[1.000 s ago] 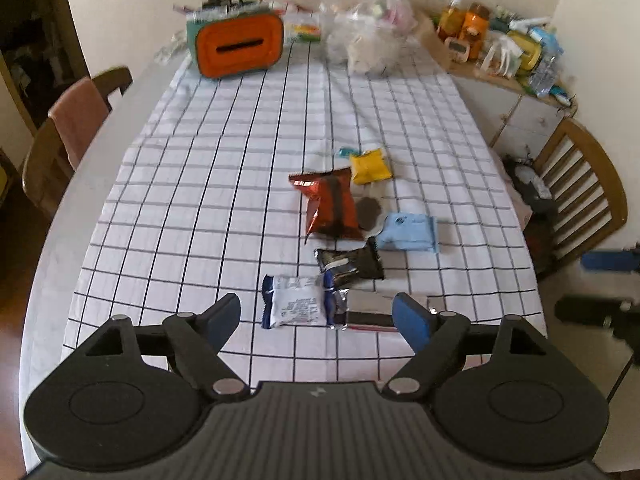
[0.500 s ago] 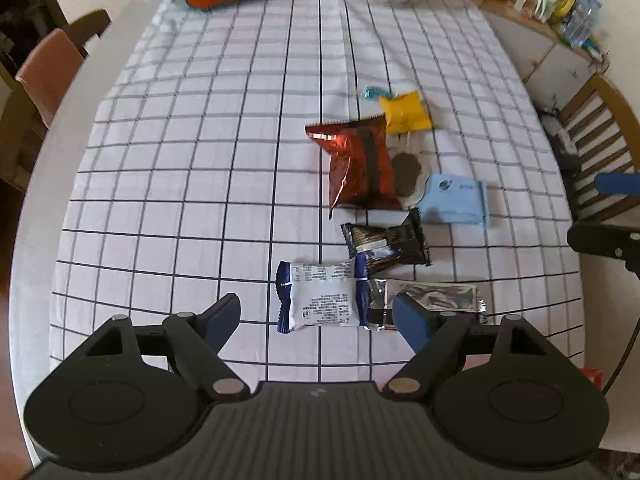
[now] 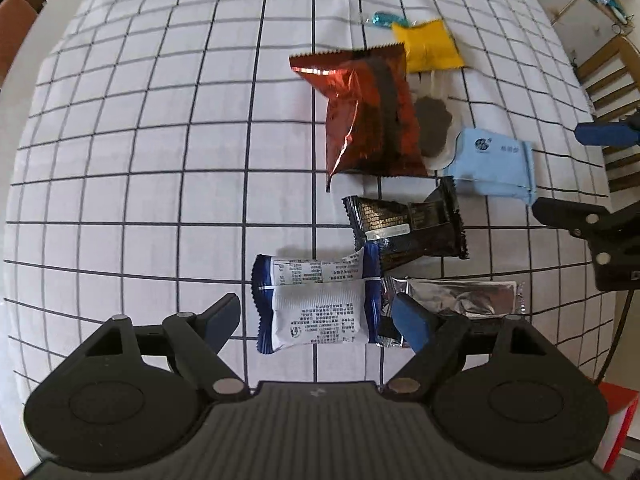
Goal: Organize snacks
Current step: 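Grasp the white-and-blue biscuit packet with the left gripper while the right grasps the light blue packet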
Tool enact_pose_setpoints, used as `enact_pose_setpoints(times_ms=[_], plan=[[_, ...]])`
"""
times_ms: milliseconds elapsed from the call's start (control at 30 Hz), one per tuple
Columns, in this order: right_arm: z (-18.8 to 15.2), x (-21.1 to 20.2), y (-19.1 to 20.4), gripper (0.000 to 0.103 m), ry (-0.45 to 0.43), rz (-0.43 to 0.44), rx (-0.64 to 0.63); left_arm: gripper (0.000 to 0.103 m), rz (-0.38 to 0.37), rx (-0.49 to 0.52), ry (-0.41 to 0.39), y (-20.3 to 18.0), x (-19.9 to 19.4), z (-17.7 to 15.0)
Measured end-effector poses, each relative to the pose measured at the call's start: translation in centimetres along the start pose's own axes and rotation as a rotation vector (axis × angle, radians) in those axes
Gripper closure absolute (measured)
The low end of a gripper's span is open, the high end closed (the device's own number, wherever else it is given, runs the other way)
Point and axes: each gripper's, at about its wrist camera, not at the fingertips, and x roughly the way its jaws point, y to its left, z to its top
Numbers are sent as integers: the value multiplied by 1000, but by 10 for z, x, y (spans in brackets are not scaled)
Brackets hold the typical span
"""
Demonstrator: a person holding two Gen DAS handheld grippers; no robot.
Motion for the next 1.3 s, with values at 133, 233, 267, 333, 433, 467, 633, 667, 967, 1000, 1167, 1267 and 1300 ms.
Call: enact_pose_setpoints(times_ms=[133,233,267,333,433,467,633,667,967,1000,1167,1267,1300], plan=[[2,20,7,16,14,-11,-64,20,-16,-29,30,4,15,3],[4,33,12,19,23,-19,-111,20,-22,-37,45,5,21,4],[4,37,14,19,21,-26,-125,20,-22,-36,48,5,23,4],[5,42,16,20,16,-36,-148,20,-10,-29,52,4,26,4],[7,48,16,20,12,-41,-153,20,-9,-32,57,6,30,4],[7,49,15,23,10,-38,-152,19,-11,-33,58,6,31,3],[5,57,15,28,5,-19,-128,20,7,-26,37,5,32,6],[4,57,15,29,1,-15,-124,20,10,-21,35,4,32,6],[-3,52,17,53,-20,27,-72,35,21,-38,-17,-1,26,-6],[-4,51,17,55,-21,25,-65,39,17,-46,-23,3,25,-6],[-13,48,16,56,-23,20,-4,42,3,-71,-45,2,23,-7],[-19,43,13,56,-25,22,45,42,-11,-88,-55,7,20,-6],[-21,41,11,56,-27,27,66,42,-17,-94,-58,10,19,-7]])
